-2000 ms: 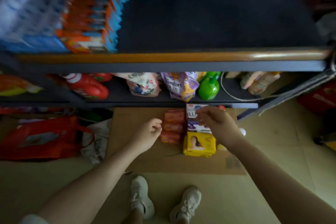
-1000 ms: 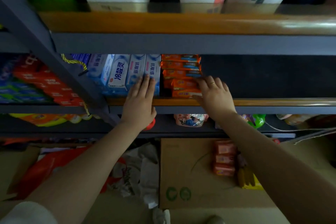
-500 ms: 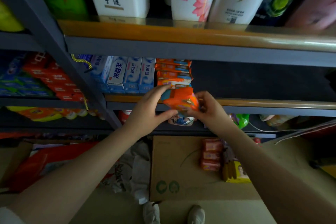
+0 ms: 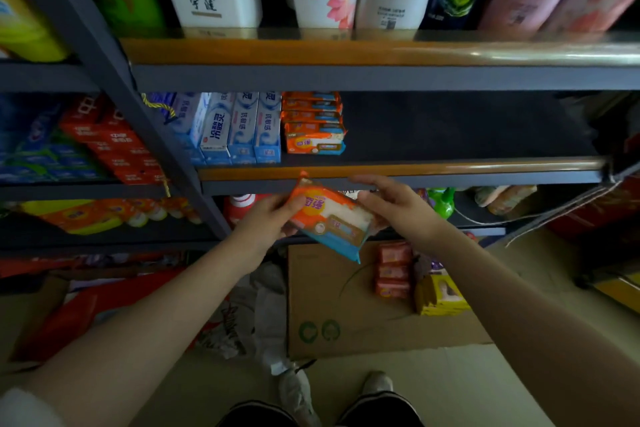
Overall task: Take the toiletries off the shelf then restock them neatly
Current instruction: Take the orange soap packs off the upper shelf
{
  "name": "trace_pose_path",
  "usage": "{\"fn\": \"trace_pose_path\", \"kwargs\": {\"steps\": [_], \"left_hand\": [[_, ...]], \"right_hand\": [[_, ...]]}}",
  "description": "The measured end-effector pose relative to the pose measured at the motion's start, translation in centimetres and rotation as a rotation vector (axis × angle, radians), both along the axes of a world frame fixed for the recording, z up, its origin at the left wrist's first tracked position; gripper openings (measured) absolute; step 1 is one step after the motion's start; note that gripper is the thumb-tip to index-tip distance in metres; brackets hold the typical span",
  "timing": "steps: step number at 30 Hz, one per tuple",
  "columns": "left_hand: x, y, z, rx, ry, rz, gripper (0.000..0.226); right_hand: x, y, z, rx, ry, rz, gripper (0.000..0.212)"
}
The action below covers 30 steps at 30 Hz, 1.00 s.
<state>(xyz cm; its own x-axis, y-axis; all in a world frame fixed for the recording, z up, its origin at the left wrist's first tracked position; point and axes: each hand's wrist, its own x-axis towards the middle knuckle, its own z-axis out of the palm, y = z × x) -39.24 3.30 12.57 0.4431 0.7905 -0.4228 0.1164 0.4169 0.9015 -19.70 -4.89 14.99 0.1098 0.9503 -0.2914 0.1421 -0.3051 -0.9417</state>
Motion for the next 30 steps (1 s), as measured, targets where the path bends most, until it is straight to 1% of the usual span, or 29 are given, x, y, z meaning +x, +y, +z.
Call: {"fn": "trace_pose_path", "kwargs": {"steps": [2,4,6,8,10,12,14,16,18,19,20,21,22,24,25,26,27,28,30], "left_hand": [[0.0,-0.5,-0.7,-0.234,-0.073,0.077,0.015],[0.0,-0.8,-1.0,-0.464,-0.099,0.119,0.023],[0.0,-1.2,-0.6,-0.627,-0.074,0.065,0.03],[0.0,-1.5,-0.3,-0.699,-0.065,-0.025,0.043],[-0.2,-1.6,-0.4,-0.735,-0.065,-0.068,0.053],[-0.4,-1.7,-0.4,-0.737,-0.04,-0.072,0.049],[-0.4,-1.8,-0.6,-0.646,0.028,-0.061,0.035],[-0.3,-2.1,-0.9,-0.472,0.111,-0.063,0.025],[0.1,-2.6,-1.2,-0.276,0.165,-0.142,0.022],[0.4,-3.0,-1.3,-0.176,0.185,-0.19,0.021],[0.6,-3.3,-1.6,-0.068,0.203,-0.222,0.021],[0.9,-3.6,-2.0,0.042,0.213,-0.241,0.02],[1.2,-3.8,-2.4,0.155,0.221,-0.267,0.022],[1.7,-4.1,-3.6,0.374,0.285,-0.387,0.032],[1.9,-4.3,-4.4,0.458,0.319,-0.446,0.037],[2.2,-4.4,-5.2,0.501,0.339,-0.479,0.04],[2.6,-4.7,-6.0,0.498,0.337,-0.49,0.041],[3.0,-4.9,-6.9,0.467,0.328,-0.488,0.042],[3.9,-5.7,-9.2,0.361,0.332,-0.484,0.044]], "right_hand": [[-0.2,-0.4,0.6,-0.041,0.039,0.01,0.022],[-0.5,-0.5,1.3,-0.066,0.063,0.025,0.025],[-0.9,-0.3,1.9,-0.053,0.034,0.007,0.025],[-1.3,0.1,2.2,-0.04,-0.073,-0.018,0.03],[-1.4,0.4,2.0,-0.074,-0.149,-0.038,0.037],[-1.0,0.4,1.4,-0.158,-0.136,-0.059,0.039],[-0.5,-0.1,0.3,-0.271,-0.02,-0.107,0.039],[0.0,-0.7,-1.1,-0.373,0.127,-0.141,0.041],[0.5,-1.6,-2.5,-0.398,0.184,-0.105,0.031],[0.7,-2.1,-3.1,-0.381,0.145,-0.062,0.022],[1.1,-2.6,-3.7,-0.353,0.066,-0.009,0.017],[1.4,-3.0,-4.2,-0.312,-0.039,0.046,0.021],[1.9,-3.3,-4.7,-0.271,-0.152,0.091,0.03],[2.7,-3.7,-5.6,-0.21,-0.391,0.159,0.043],[3.0,-3.9,-6.0,-0.179,-0.512,0.194,0.045],[3.3,-4.2,-6.6,-0.156,-0.613,0.229,0.046],[3.6,-4.6,-7.2,-0.136,-0.67,0.252,0.047],[3.9,-5.0,-7.9,-0.122,-0.688,0.258,0.049],[4.4,-6.1,-9.7,-0.129,-0.642,0.232,0.051]]}}
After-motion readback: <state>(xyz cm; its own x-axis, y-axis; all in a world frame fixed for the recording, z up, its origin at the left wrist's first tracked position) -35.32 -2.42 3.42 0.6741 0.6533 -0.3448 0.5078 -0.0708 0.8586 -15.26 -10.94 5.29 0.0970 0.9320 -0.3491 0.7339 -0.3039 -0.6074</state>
